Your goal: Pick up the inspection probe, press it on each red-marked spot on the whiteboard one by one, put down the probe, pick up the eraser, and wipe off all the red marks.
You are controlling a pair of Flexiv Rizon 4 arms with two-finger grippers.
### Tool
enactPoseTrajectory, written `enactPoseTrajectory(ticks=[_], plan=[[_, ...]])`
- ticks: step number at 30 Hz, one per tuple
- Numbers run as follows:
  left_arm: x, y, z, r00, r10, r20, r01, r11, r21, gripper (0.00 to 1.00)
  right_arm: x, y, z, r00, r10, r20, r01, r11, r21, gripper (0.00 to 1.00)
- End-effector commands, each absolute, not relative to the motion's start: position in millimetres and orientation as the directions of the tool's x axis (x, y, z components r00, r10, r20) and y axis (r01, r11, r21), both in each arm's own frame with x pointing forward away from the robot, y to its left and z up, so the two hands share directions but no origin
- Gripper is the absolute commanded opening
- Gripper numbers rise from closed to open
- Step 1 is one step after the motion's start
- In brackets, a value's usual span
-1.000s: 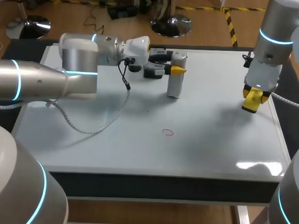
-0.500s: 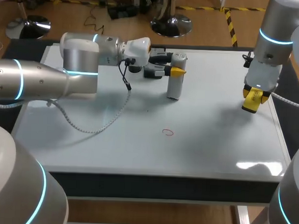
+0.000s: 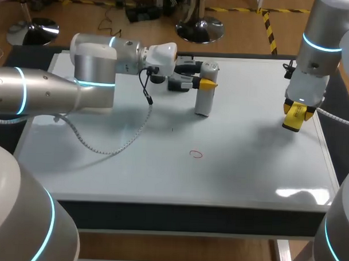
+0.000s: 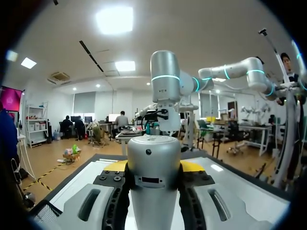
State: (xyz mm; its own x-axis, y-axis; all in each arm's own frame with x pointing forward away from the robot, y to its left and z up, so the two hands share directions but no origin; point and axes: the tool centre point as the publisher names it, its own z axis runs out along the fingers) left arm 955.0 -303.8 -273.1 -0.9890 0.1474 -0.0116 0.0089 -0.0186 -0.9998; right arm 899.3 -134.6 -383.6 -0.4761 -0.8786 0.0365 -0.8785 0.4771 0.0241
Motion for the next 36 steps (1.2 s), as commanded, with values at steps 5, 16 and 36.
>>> enactPoseTrajectory(ticks=[5,16,36], plan=[[953.9,-304.2,-270.6,-0.989,0.149,-0.011,0.009,-0.011,-1.000,0.00,899.8,-135.0,-383.2,-0.474,-0.880,0.039,-0.880,0.475,0.023,0.00],[966.9,-305.2,-244.3,-0.982,0.190,-0.011,0.010,-0.007,-1.000,0.00,899.8,-135.0,-383.2,-0.474,-0.880,0.039,-0.880,0.475,0.023,0.00],[1032.4,-325.6,-158.6,-0.952,0.290,-0.093,0.085,-0.041,-0.996,0.00,899.8,-135.0,-383.2,-0.474,-0.880,0.039,-0.880,0.475,0.023,0.00]])
